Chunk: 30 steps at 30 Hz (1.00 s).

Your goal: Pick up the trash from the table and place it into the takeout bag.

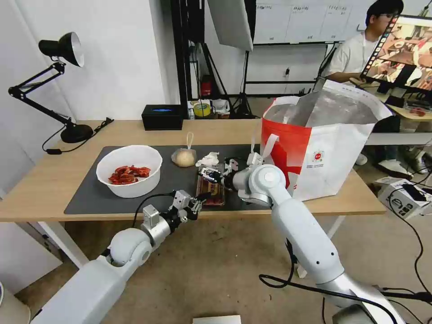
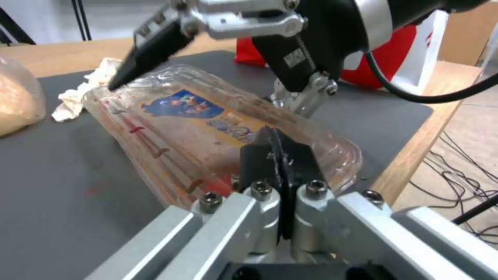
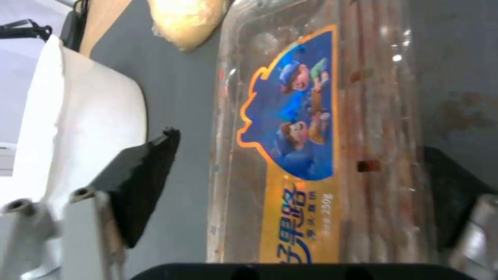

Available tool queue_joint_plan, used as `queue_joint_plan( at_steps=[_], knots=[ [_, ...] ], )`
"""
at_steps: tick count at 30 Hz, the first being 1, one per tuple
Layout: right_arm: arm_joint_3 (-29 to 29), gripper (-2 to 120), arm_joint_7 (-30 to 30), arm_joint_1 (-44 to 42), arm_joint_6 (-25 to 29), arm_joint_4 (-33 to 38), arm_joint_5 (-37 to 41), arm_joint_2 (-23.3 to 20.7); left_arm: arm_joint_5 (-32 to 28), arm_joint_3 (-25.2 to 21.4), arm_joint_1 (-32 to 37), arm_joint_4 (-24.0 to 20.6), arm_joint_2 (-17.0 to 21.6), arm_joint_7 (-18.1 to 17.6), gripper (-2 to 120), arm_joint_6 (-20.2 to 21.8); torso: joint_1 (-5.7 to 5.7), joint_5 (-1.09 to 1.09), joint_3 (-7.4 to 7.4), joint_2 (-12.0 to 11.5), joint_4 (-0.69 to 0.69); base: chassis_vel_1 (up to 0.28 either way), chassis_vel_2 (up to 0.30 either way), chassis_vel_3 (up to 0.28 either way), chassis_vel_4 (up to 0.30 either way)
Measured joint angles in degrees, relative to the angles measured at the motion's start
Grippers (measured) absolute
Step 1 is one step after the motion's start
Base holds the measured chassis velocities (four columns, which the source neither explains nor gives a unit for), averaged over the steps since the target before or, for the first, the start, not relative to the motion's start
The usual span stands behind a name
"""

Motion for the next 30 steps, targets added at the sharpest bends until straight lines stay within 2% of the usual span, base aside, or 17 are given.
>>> queue_joint_plan(
  at_steps=[3, 5, 10, 14, 17, 19, 21, 22, 24, 30],
  knots=[
    [-0.1, 71, 1.0, 0.1, 0.0, 0.0, 0.8, -0.5, -0.1, -0.3, 0.2, -0.3, 0.2, 0.0, 0, 0.0, 0.0, 0.0, 0.0, 0.0, -0.01, 0.0, 0.0, 0.0, 0.0],
    [-0.1, 70, 1.1, 0.1, 0.0, 0.0, 0.8, -0.6, -0.1, -0.4, 0.2, -0.3, 0.2, 0.0, 0, 0.0, 0.0, 0.0, 0.01, 0.0, -0.01, 0.0, 0.0, 0.0, 0.0],
    [-0.1, 46, 1.7, -0.4, 0.0, 0.1, 0.9, -0.8, -0.1, -0.8, 0.5, -0.5, 0.2, 0.0, 0, -0.2, 0.01, 0.0, 0.02, 0.0, 0.01, 0.0, 0.0, 0.0, 0.0],
    [-0.1, 38, 1.7, -0.8, 0.0, 0.2, 0.8, -0.8, -0.1, -0.9, 0.6, -0.6, 0.2, 0.0, 0, -0.2, 0.01, 0.01, 0.03, 0.0, 0.03, 0.0, 0.0, 0.0, 0.0],
    [0.1, 24, 1.7, -1.5, 0.0, 0.3, 0.8, -0.7, -0.2, -1.1, 0.7, -0.9, 0.4, 0.0, 0, -0.3, 0.02, 0.03, 0.03, 0.0, 0.08, 0.0, 0.0, 0.0, 0.0],
    [0.1, 22, 1.7, -1.5, 0.0, 0.3, 0.8, -0.7, -0.2, -1.1, 0.7, -0.9, 0.4, 0.0, 0, -0.3, 0.02, 0.03, 0.03, 0.0, 0.08, 0.0, 0.0, 0.0, 0.0],
    [0.3, 9, 1.6, -2.0, 0.0, 0.5, 0.9, -0.7, -0.2, -1.5, 1.0, -1.2, 0.5, 0.0, 0, -0.3, 0.02, 0.03, 0.03, 0.0, 0.09, 0.0, 0.0, 0.0, 0.0],
    [0.3, 9, 1.6, -2.0, 0.0, 0.5, 0.9, -0.7, -0.2, -1.5, 1.0, -1.2, 0.5, 0.0, 0, -0.3, 0.02, 0.03, 0.03, 0.0, 0.09, 0.0, 0.0, 0.0, 0.0],
    [0.6, 1, 1.6, -2.1, 0.0, 0.6, 1.0, -0.8, -0.3, -1.9, 1.4, -1.6, 0.6, 0.0, 0, -0.3, 0.02, 0.03, 0.03, 0.0, 0.09, 0.0, 0.0, 0.0, 0.0],
    [1.7, 0, 1.4, -2.5, 0.0, 0.8, 1.0, -0.9, -1.2, -3.5, 2.6, -2.9, 1.2, -1.1, 0, -0.9, 0.02, 0.02, 0.04, 0.0, 0.08, 0.0, 0.0, 0.0, 0.0]
  ],
)
